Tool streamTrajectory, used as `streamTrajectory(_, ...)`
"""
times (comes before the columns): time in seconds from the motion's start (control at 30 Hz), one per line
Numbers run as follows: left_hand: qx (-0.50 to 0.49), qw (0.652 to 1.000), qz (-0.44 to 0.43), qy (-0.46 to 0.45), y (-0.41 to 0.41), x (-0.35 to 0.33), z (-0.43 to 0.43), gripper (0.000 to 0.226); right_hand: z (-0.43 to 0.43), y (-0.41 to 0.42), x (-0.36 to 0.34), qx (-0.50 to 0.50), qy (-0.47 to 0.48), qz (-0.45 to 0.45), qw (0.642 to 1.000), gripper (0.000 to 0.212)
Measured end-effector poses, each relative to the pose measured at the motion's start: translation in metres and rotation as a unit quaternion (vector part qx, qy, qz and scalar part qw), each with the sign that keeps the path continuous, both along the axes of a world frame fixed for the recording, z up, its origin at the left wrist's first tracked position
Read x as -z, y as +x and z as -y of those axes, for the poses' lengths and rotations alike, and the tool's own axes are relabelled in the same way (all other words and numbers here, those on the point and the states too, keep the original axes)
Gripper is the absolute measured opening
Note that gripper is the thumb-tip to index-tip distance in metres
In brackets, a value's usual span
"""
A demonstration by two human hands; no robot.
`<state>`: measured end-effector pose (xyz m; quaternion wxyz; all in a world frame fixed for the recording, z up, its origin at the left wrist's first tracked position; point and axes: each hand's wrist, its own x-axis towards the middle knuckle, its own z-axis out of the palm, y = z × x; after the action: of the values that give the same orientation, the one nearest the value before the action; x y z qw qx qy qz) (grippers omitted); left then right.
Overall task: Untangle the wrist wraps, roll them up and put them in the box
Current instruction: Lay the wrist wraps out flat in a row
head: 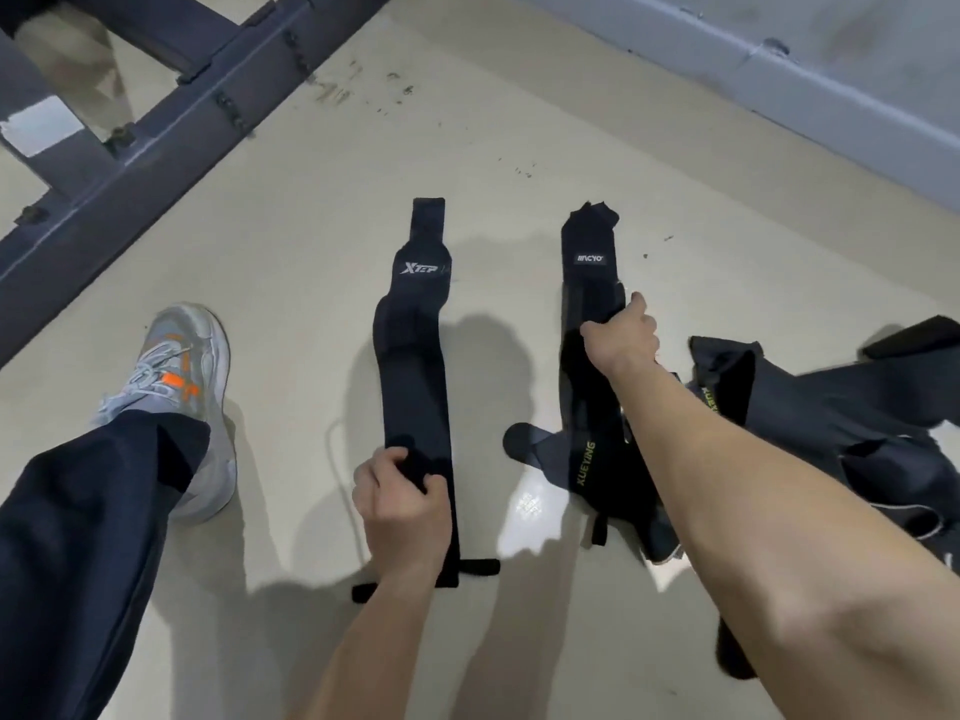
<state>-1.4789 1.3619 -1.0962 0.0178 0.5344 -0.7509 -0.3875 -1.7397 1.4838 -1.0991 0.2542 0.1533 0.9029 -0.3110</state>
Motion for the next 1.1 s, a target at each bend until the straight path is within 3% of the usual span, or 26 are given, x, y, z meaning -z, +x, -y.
streamTrajectory(0.07,0.03,0.999,-0.026,0.012,-0.022,-0.003,-0.008,0.037,-0.006,-0.009,0.006,0.028,-0.075,0.041,0.996,0.086)
streamTrajectory(0.1,0.043,0.998,-0.031,0.019,-0.033,-0.005,-0.012,0.035,-0.005,-0.012,0.006,0.051,-0.11,0.043,0.992,0.078)
streamTrajectory(0.2,0.068,0.995,-0.062,0.042,-0.06,-0.016,-0.022,0.027,0.0,-0.013,0.0,0.101,-0.244,0.025,0.964,0.03)
streamTrajectory(0.23,0.068,0.994,-0.074,0.051,-0.07,-0.023,-0.024,0.022,0.0,-0.011,-0.007,0.1,-0.294,0.028,0.95,0.028)
streamTrajectory(0.3,0.044,0.991,-0.088,0.092,-0.096,-0.038,-0.026,0.019,-0.002,-0.002,-0.025,0.07,-0.377,0.04,0.923,0.045)
streamTrajectory(0.37,0.01,0.978,-0.084,0.188,-0.125,-0.054,-0.025,0.035,-0.01,0.012,-0.048,0.025,-0.44,0.064,0.895,0.059)
streamTrajectory(0.4,-0.007,0.961,-0.084,0.265,-0.137,-0.065,-0.023,0.049,-0.016,0.022,-0.063,0.006,-0.461,0.083,0.883,0.06)
streamTrajectory(0.47,-0.04,0.89,-0.127,0.435,-0.153,-0.083,-0.02,0.076,-0.031,0.042,-0.088,-0.025,-0.468,0.113,0.876,0.053)
streamTrajectory(0.53,-0.062,0.83,-0.185,0.522,-0.156,-0.102,-0.024,0.072,-0.053,0.064,-0.108,-0.041,-0.451,0.134,0.882,0.045)
streamTrajectory(0.6,-0.06,0.832,-0.212,0.509,-0.154,-0.123,-0.037,0.049,-0.08,0.086,-0.124,-0.052,-0.436,0.154,0.885,0.039)
streamTrajectory(0.7,0.012,0.873,-0.23,0.429,-0.146,-0.155,-0.07,0.027,-0.122,0.12,-0.143,-0.063,-0.423,0.16,0.89,0.032)
streamTrajectory(0.83,0.153,0.859,-0.225,0.434,-0.128,-0.193,-0.128,0.034,-0.183,0.157,-0.156,0.01,-0.471,0.2,0.859,0.069)
streamTrajectory(0.9,0.209,0.846,-0.197,0.45,-0.119,-0.206,-0.162,0.039,-0.218,0.171,-0.159,0.067,-0.503,0.221,0.833,0.076)
streamTrajectory(1.0,0.26,0.839,-0.157,0.452,-0.107,-0.208,-0.212,0.042,-0.271,0.192,-0.16,0.169,-0.515,0.234,0.807,0.062)
streamTrajectory(1.1,0.285,0.843,-0.116,0.441,-0.096,-0.194,-0.253,0.043,-0.317,0.21,-0.147,0.248,-0.399,0.169,0.866,0.022)
